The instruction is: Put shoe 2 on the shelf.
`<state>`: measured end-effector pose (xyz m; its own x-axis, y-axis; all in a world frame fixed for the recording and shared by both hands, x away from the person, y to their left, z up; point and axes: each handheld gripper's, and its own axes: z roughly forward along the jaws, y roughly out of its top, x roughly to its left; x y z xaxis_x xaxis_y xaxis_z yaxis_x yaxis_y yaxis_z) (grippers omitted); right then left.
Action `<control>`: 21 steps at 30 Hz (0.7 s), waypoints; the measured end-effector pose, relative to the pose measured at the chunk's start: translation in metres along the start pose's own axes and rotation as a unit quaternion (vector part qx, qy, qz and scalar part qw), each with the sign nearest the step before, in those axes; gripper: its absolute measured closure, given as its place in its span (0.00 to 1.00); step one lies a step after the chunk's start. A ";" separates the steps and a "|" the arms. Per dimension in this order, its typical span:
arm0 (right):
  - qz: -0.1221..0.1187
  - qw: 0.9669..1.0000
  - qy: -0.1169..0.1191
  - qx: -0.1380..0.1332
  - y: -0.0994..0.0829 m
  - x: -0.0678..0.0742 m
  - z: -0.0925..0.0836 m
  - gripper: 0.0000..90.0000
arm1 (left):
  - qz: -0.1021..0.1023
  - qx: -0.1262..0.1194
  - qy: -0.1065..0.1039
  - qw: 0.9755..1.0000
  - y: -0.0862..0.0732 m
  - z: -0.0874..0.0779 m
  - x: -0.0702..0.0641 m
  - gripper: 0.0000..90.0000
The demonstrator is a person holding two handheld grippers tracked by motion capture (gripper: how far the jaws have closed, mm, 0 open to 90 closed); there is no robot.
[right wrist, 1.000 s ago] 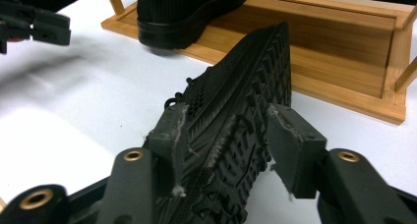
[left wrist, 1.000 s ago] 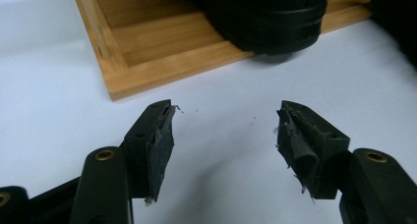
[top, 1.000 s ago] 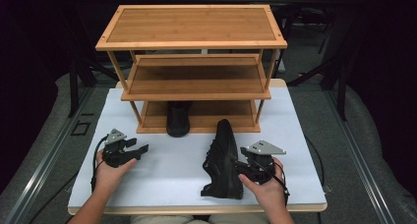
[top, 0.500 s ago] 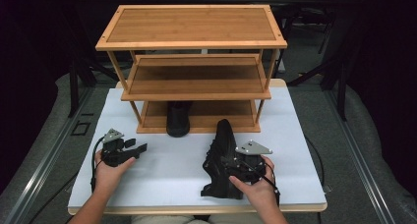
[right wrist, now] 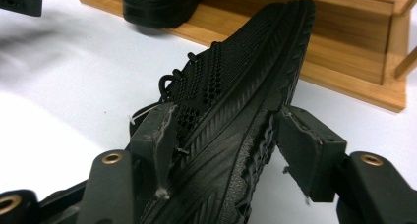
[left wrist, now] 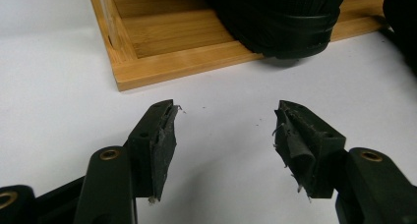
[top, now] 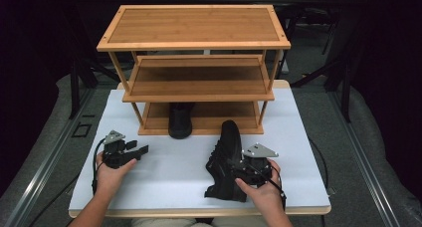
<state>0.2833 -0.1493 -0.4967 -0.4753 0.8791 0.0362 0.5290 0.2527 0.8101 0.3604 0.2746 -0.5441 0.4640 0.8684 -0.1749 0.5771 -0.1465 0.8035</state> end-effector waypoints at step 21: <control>0.113 0.993 -0.035 -0.017 -0.025 -0.060 -0.040 0.88 | 0.005 -0.020 0.008 1.000 0.006 0.002 -0.001 0.46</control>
<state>0.2701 -0.2244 -0.4957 -0.2963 0.9383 0.1783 0.5920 0.0339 0.8052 0.3646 0.2717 -0.5400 0.4582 0.8748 -0.1573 0.5451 -0.1368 0.8271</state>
